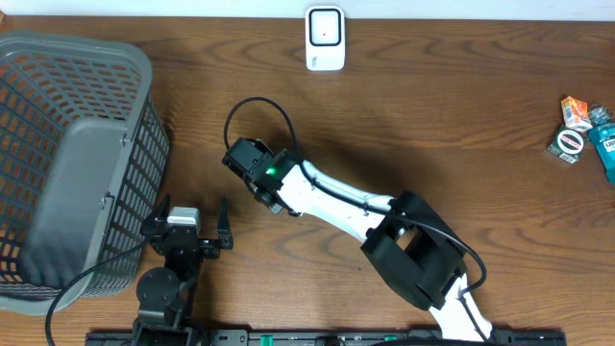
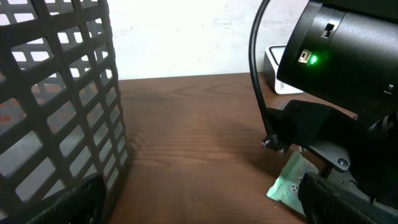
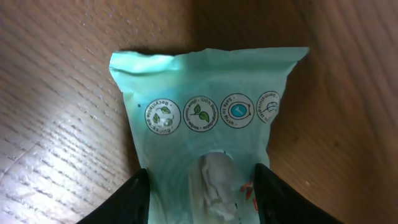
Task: Scan the item barcode
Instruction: 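Grasp the wipes pack with the right gripper and lift it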
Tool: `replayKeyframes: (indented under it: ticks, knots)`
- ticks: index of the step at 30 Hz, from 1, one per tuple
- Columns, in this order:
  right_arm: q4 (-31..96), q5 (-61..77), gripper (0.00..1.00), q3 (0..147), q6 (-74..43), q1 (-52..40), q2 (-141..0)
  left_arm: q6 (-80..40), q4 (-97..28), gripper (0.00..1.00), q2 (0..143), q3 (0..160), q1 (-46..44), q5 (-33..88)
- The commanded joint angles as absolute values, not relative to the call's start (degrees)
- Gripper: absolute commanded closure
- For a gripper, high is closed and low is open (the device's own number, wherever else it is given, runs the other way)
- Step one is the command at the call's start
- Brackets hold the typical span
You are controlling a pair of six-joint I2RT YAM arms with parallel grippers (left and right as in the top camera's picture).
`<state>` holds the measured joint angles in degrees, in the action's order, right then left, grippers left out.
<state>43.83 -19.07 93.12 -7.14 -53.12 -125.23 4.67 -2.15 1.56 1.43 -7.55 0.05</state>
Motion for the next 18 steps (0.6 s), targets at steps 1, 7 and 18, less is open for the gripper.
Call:
replayKeyframes:
  ticks: [1,7,18]
  knots:
    - [43.4,-22.4,0.51,92.9,-8.3,-53.7,-127.5,4.4,-4.2,0.02,1.5,0.3,-7.4,-0.7]
    - [44.8,-22.4,0.50,93.5,-8.8,-54.3,-127.1,4.4,-4.2,0.02,1.5,0.3,-7.4,-0.7]
    - [44.4,-22.4,0.41,94.5,-9.4,-56.6,-124.6,4.4,-4.2,0.02,1.5,0.3,-7.4,-0.7]
